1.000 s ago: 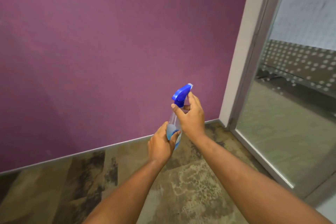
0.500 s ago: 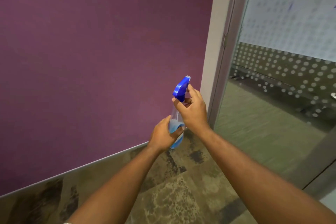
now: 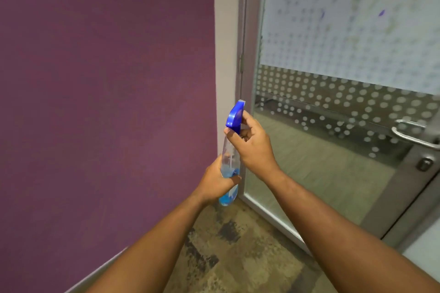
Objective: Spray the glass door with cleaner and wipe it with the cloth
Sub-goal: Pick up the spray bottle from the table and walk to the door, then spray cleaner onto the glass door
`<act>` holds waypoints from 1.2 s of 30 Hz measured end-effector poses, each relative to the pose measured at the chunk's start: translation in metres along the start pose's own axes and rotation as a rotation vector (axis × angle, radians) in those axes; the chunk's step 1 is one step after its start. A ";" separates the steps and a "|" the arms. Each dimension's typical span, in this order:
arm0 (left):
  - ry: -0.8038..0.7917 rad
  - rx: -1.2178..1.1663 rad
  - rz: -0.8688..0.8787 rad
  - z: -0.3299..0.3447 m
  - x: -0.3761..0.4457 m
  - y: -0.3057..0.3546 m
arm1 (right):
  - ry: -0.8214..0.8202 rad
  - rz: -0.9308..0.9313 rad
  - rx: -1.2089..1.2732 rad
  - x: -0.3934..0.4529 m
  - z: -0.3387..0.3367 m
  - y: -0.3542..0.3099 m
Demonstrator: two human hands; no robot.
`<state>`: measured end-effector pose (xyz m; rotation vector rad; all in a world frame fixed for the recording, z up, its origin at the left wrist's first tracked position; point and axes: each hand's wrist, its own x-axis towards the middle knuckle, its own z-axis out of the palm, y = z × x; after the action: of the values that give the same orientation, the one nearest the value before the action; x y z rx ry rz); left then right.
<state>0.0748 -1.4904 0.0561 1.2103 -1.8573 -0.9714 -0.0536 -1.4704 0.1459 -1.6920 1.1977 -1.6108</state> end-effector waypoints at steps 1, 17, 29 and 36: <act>-0.013 -0.007 0.009 -0.001 0.019 -0.002 | 0.039 0.007 -0.008 0.013 0.000 0.006; -0.138 -0.014 0.291 0.066 0.244 0.012 | 0.540 0.055 -0.209 0.171 -0.054 0.074; -0.154 -0.149 0.435 0.115 0.388 0.072 | 0.540 -0.055 -0.131 0.293 -0.151 0.099; -0.254 -0.173 0.509 0.128 0.443 0.107 | 0.581 -0.113 -0.176 0.346 -0.177 0.085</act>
<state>-0.2173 -1.8482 0.1583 0.4852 -2.0828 -0.9959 -0.2777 -1.7698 0.2816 -1.4509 1.5721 -2.2169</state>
